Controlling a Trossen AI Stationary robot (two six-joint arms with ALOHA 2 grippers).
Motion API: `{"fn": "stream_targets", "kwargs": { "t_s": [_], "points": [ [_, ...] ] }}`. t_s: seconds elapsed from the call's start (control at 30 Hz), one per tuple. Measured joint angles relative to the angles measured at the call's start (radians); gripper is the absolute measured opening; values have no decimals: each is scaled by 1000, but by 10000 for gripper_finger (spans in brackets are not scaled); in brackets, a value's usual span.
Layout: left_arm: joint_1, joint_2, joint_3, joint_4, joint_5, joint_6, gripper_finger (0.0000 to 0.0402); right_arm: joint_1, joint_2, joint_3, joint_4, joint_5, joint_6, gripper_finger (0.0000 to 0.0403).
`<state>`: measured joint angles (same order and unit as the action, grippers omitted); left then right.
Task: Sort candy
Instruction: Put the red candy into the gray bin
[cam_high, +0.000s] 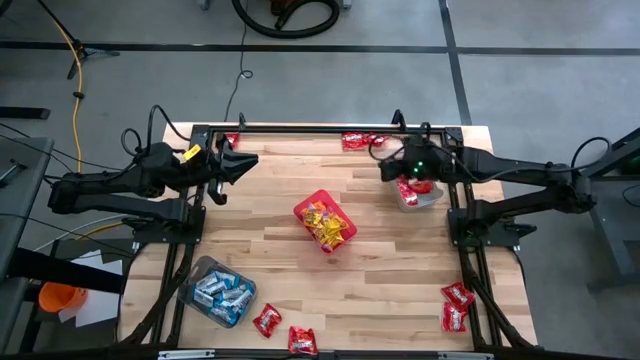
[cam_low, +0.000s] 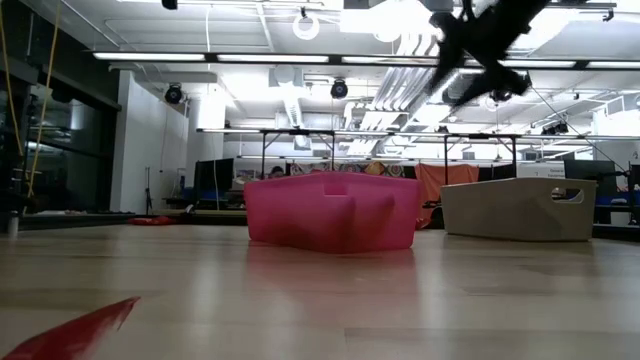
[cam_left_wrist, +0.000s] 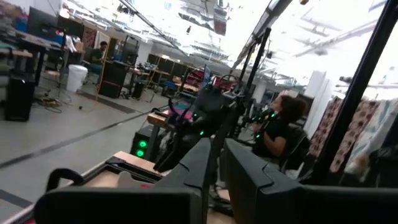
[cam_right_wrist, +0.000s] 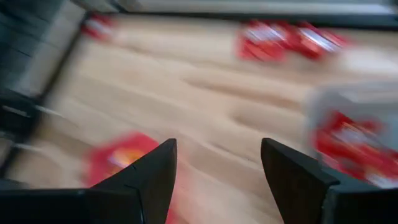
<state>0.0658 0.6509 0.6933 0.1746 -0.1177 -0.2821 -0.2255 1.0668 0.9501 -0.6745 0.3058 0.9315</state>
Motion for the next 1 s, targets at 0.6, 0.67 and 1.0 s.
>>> {"fn": "stream_targets", "kwargs": {
  "t_s": [0.6,0.67,1.0],
  "points": [
    [2,45,-1,-149,-72,49,31,-264,187,51,366,-154,-276,228],
    [2,59,-1,-150,-114,49,31,-353,284,107,334,-260,-362,228],
    [2,108,-1,-154,-268,-99,31,-600,781,483,-64,-258,-720,228]
  ]
}}
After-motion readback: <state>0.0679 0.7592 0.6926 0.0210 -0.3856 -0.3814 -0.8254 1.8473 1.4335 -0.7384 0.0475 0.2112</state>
